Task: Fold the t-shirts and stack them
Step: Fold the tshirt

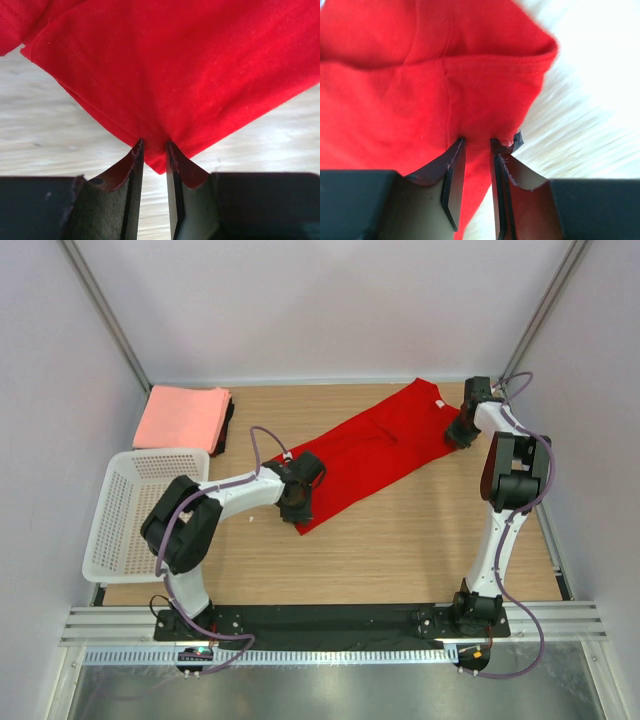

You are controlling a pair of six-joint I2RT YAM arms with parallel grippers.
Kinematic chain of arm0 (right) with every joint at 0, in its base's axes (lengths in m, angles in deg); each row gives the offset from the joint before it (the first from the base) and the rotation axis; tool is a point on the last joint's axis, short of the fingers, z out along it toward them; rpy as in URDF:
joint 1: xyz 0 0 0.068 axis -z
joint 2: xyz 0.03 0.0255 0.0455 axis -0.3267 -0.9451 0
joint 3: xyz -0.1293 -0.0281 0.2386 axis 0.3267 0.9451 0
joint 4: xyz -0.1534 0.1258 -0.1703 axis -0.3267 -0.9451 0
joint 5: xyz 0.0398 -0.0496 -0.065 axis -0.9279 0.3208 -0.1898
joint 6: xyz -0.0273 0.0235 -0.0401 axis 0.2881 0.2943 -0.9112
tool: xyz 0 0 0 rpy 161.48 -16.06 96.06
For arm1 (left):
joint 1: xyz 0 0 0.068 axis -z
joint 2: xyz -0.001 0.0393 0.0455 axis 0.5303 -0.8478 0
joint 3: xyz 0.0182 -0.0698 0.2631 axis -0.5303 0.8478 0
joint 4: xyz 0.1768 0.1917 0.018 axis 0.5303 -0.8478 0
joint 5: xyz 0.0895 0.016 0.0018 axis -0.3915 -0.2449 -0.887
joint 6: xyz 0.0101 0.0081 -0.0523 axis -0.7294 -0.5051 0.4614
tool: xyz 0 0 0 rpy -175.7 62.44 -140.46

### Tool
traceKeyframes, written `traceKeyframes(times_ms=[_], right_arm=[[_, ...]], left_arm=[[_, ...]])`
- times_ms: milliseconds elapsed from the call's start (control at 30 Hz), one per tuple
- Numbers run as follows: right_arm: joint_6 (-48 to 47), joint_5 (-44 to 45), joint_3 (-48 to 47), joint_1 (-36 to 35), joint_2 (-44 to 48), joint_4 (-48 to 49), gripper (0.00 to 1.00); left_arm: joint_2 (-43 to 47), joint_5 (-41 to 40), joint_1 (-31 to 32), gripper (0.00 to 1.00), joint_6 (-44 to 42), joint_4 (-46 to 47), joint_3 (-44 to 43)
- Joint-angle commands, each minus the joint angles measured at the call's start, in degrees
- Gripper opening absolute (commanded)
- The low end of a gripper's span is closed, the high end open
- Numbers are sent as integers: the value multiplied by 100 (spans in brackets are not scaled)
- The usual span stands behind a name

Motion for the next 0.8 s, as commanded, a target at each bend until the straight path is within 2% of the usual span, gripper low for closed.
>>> traceKeyframes(times_ms=[0,167,300,433,533,567,633,700,767], right_arm=[[-596,634,-647,97,-337,-73,33],[-1106,647,-1168,308,-768,-128,33],[-1659,145,-1518,370,-874,14,35],[-1617,-74,-1626,370,-542,-197,36],[-1152,-276,-1319,335,-15,-303,37],[-829,-390,-1213,308,144,-372,37],[-441,-487,-783,203,582,-399,37],[50,-951,-83,2,891,12,36],[333,-928,333,-209,1295,415,36]], left_arm=[[194,277,336,25,584,412,385],[185,436,802,25,1086,562,596],[711,636,1547,25,1587,729,509],[1299,682,1813,30,1781,624,184],[1556,183,1674,34,1519,46,-176],[1565,-89,1594,35,1196,-122,-264],[1496,-144,1175,35,843,-438,-457],[1364,-284,883,33,360,-580,-528],[1337,-512,593,33,-166,-546,-520]])
